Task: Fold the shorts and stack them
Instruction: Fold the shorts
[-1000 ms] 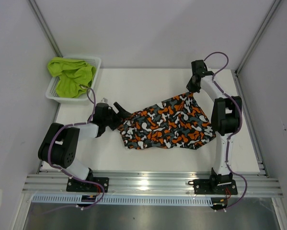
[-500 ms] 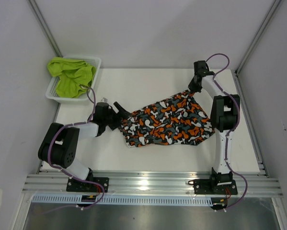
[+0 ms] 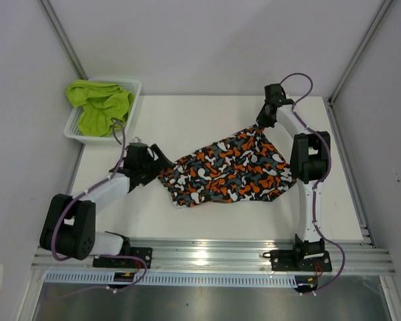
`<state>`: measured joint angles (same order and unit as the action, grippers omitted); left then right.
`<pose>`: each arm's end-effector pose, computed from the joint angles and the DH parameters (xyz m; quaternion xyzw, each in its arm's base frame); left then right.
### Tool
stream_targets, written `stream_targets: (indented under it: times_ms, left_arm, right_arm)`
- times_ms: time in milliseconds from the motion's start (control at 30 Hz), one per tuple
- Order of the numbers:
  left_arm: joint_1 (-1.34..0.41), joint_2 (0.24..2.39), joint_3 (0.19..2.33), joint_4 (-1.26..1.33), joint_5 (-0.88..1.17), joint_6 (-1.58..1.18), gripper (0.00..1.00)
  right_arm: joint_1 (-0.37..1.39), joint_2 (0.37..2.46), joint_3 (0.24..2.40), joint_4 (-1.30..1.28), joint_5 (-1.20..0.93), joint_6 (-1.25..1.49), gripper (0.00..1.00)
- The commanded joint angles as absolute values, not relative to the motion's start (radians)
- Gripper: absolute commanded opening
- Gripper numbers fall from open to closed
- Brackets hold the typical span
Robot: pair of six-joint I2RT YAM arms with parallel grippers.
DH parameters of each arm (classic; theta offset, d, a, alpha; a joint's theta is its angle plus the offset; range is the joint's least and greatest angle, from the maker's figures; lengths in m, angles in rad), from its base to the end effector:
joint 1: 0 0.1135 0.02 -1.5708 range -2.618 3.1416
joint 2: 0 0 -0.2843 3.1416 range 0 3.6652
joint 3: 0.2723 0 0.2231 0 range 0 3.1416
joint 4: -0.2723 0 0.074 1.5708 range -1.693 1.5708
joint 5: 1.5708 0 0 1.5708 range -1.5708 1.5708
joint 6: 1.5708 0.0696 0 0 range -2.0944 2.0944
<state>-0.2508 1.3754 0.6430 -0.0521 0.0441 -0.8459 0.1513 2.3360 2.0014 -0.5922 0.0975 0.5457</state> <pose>0.2572 -0.0691 0.1919 -0.2627 0.8854 -0.2170 0.3162 0.5206 0.0725 0.1901 0.2008 0.9261 0.0645 0.3129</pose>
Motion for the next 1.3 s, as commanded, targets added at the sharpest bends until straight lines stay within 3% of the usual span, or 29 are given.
stream_targets:
  times_ms: [0,367,1000,1133,1200,1233,1267]
  left_arm:
    - [-0.247,1.295,0.664,-0.178,-0.051,-0.796,0.99]
    - [-0.271,1.163,0.46,-0.074,0.051,-0.919,0.99]
    - [-0.39,1.402,0.445,0.158,0.117,-1.071,0.98]
    - [-0.391,1.439,0.437,0.187,0.114,-1.089,0.92]
    - [-0.391,1.453,0.458,0.18,0.091,-1.078,0.87]
    - [-0.391,1.456,0.468,0.17,0.077,-1.062,0.86]
    - [-0.391,1.465,0.475,0.149,0.052,-1.055,0.85]
  right_arm:
    - [0.155,2.345,2.043,-0.565,0.097,0.534,0.04]
    - [0.163,2.348,2.046,-0.558,0.089,0.538,0.04]
    - [0.173,2.322,2.02,-0.557,0.095,0.543,0.04]
    - [0.178,2.324,2.014,-0.557,0.097,0.54,0.05]
    - [0.179,2.327,2.014,-0.566,0.095,0.528,0.16]
    - [0.181,2.321,2.014,-0.574,0.098,0.525,0.34]
    - [0.181,2.315,2.013,-0.58,0.118,0.519,0.43]
